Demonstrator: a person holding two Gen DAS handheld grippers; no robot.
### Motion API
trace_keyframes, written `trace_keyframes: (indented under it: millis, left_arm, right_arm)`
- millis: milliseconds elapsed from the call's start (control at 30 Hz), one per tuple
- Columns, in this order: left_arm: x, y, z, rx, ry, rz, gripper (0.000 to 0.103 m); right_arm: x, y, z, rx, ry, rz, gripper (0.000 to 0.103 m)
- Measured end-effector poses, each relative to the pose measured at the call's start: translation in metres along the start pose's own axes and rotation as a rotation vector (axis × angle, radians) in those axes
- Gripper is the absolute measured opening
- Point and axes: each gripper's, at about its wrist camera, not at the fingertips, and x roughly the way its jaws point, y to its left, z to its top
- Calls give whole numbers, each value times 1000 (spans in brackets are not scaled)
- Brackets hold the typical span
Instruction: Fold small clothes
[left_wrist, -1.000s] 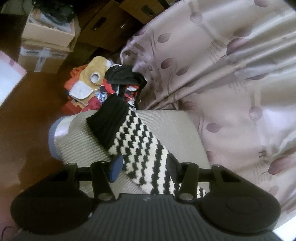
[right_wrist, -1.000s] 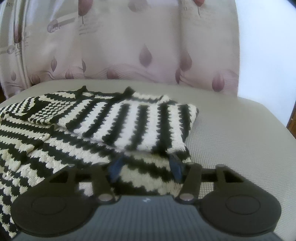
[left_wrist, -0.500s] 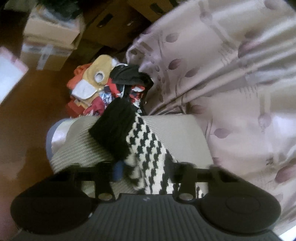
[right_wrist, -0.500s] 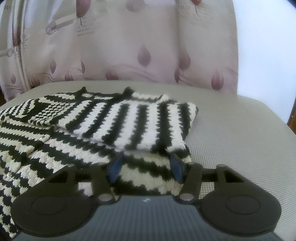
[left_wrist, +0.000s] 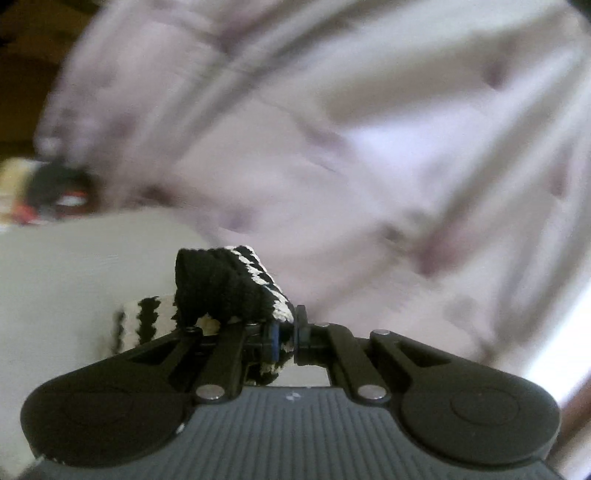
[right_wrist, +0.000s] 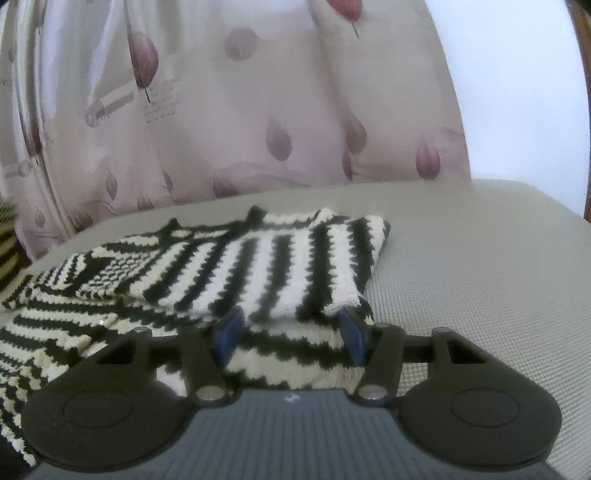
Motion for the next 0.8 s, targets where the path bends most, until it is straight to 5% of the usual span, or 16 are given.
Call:
trace_keyframes:
  millis: [167,333,533,633,700,767,800]
  left_arm:
    - [61,-97,-58,51,142,-156,5]
    - [123,-165,-141,138,309,-213,5]
    - [181,-200,-244,272,518,-221,5]
    - [195,-209,-283,423,604,-277,8]
    - [196,-216,-304,553,631,-327,19]
    - [189,-218,-316,623,620,-390,62]
    - [185,-218,-317,637,600,-441,75]
  right_arm:
    - [-5,-5,0,27,-37,25,56]
    - [-10,-11,-1,62,-62,51,56]
    - [-13,-14,-2,83,-77,68,56]
    - [-15,-15,-3,89,-91,77,56]
    - [-16,-16,-3,96,-97,80,56]
    - [-17,-18,-3,103,-100,86,56]
    - [-17,-18,-3,107,-103,87,56]
